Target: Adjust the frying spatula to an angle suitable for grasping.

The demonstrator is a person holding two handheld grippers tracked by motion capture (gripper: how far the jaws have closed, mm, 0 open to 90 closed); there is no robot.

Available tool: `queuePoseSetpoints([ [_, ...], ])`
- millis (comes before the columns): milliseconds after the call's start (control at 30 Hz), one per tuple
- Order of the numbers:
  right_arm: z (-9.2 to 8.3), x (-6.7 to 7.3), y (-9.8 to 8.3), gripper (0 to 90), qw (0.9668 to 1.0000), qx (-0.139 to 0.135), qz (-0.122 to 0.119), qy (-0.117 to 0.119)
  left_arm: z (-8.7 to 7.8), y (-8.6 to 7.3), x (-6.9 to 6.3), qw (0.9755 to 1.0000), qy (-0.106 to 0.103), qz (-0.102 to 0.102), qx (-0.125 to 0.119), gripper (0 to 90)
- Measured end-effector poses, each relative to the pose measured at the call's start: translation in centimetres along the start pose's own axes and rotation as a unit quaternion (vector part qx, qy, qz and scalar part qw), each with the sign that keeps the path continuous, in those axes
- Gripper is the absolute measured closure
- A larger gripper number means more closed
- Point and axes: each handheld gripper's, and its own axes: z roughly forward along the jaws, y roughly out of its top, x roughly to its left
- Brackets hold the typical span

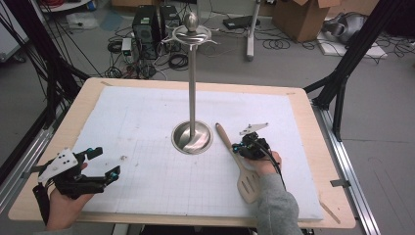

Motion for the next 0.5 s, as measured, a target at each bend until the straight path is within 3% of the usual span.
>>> queuePoseSetpoints([
  [167, 0.2, 0.3, 0.1, 90.0, 0.9997, -0.003, -0.013, 0.021, -0.1, 0.0, 0.1, 1.0000, 0.001, 0.000, 0.000, 7.5],
  [333, 0.1, 0.8, 0.3, 90.0, 0.9991, 0.001, -0.041, 0.008, -0.1, 0.0, 0.1, 1.0000, 0.001, 0.001, 0.000, 7.5],
  [500, -0.9, 0.7, 0.4, 90.0, 0.9994, -0.020, -0.029, 0.000, -0.1, -0.1, 0.2, 1.0000, 0.002, -0.001, -0.001, 7.5],
])
